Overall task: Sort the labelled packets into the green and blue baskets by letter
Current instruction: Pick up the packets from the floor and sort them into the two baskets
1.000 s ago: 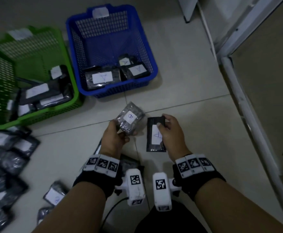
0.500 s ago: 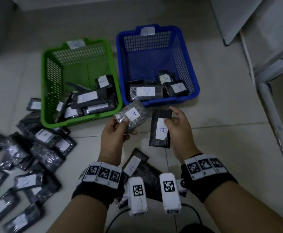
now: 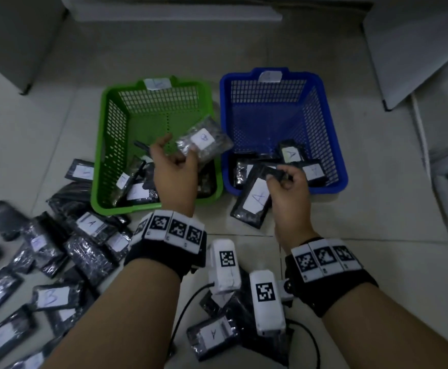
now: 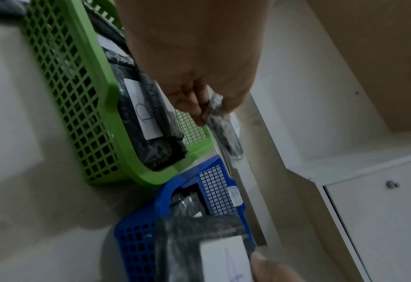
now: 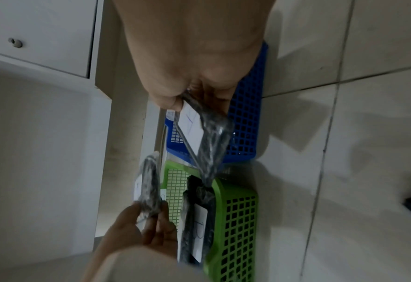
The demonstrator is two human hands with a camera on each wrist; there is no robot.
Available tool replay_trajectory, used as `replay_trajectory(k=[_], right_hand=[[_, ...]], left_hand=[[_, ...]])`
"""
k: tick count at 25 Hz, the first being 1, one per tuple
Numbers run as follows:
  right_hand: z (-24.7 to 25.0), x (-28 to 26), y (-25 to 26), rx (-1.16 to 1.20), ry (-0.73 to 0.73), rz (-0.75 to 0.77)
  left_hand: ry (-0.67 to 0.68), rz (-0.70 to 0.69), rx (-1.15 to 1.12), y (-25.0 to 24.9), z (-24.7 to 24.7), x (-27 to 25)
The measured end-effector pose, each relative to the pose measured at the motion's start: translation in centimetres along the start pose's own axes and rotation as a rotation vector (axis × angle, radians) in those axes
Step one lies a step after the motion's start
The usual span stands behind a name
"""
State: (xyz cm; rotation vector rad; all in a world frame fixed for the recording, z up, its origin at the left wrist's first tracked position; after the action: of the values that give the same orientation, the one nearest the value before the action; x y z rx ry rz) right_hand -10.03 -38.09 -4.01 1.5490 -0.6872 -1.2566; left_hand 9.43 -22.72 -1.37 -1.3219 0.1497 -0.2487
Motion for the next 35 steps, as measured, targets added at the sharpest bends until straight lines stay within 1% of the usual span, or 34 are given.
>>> replay_trajectory(k=[2,3,5,7,9,11,13,15,16,19,21,22,23,25,26,27,28,29,31,33,35], right_hand=[[-0.9,1.5,1.0,-0.025,-0.041,0.005],[-1.4,2.4,1.6,-0.036,-0.079,0.012],[-2.3,4.1,2.3,0.027,-0.151,-0.010],[-3.3,5.5,2.3,0.144,-0.175,-0.061],[-4.2,6.4,1.9,0.171,-0.185,-0.090],[-4.9,7.0,1.3,0.156,-0.160,-0.118],[-5.5,7.1,0.6,0.145,-0.084,-0.153],[-5.5,6.6,0.4,0.147,-0.011,-0.157],[-5.2,6.1,0.3,0.138,0.008,-0.139],[-3.9,3.6,0.9,0.047,0.040,0.001],[-2.5,0.8,0.0,-0.061,0.072,0.058],[-1.7,-0.7,-1.0,-0.131,0.085,0.064],[-0.7,-2.4,-2.4,-0.209,0.098,0.049],[1.1,-5.6,-5.8,-0.336,0.141,-0.028],[2.0,-6.9,-7.4,-0.416,0.166,-0.053],[2.9,-8.0,-8.9,-0.512,0.192,-0.075],[3.7,-9.0,-10.3,-0.605,0.217,-0.095],[4.4,-9.7,-11.5,-0.704,0.243,-0.118],[6.0,-10.9,-13.4,-0.973,0.303,-0.172],[6.6,-12.2,-15.0,-1.217,0.408,-0.238],[6.6,-13.0,-15.6,-1.337,0.471,-0.224]], left_hand=[[-0.118,-0.033,0.069,0.0,1.8,0.5],[-0.142,-0.049,0.113,0.0,2.6,0.8],[-0.130,-0.069,0.188,0.3,3.2,1.6],[-0.111,-0.065,0.248,1.0,3.5,2.4],[-0.106,-0.055,0.306,1.6,3.7,3.0],[-0.051,-0.061,0.347,2.5,3.5,3.3],[0.021,-0.073,0.408,3.2,3.2,3.3],[0.070,-0.079,0.501,3.1,3.1,2.7],[0.077,-0.112,0.526,2.7,3.3,2.1],[0.078,-0.331,0.482,0.7,3.9,0.0],[0.155,-0.406,0.406,0.7,4.0,-3.0],[0.213,-0.398,0.388,1.3,3.9,-4.7],[0.288,-0.349,0.382,2.3,3.6,-6.7],[0.498,-0.177,0.409,5.8,2.5,-10.9],[0.627,-0.096,0.483,7.9,1.8,-13.2],[0.746,-0.050,0.585,9.7,1.4,-15.2],[0.833,-0.016,0.670,11.1,1.1,-17.0],[0.859,0.014,0.706,12.0,1.2,-18.0],[0.811,0.104,0.676,12.6,1.3,-19.1],[0.800,0.159,0.693,12.7,1.4,-19.5],[0.824,0.174,0.737,12.5,1.3,-19.7]])
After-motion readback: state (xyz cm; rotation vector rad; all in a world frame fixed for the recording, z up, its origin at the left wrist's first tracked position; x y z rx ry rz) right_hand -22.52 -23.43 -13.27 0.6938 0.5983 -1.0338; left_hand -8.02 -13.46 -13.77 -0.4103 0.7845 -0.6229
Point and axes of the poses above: each hand's wrist, its own x-axis towards the middle knuckle, its own z-axis out of the back of the hand, y = z × x, the point moved 8 cm from there along x, towards the middle knuckle, and after that the axes turned 6 degrees about -z, right-handed, at the moved point
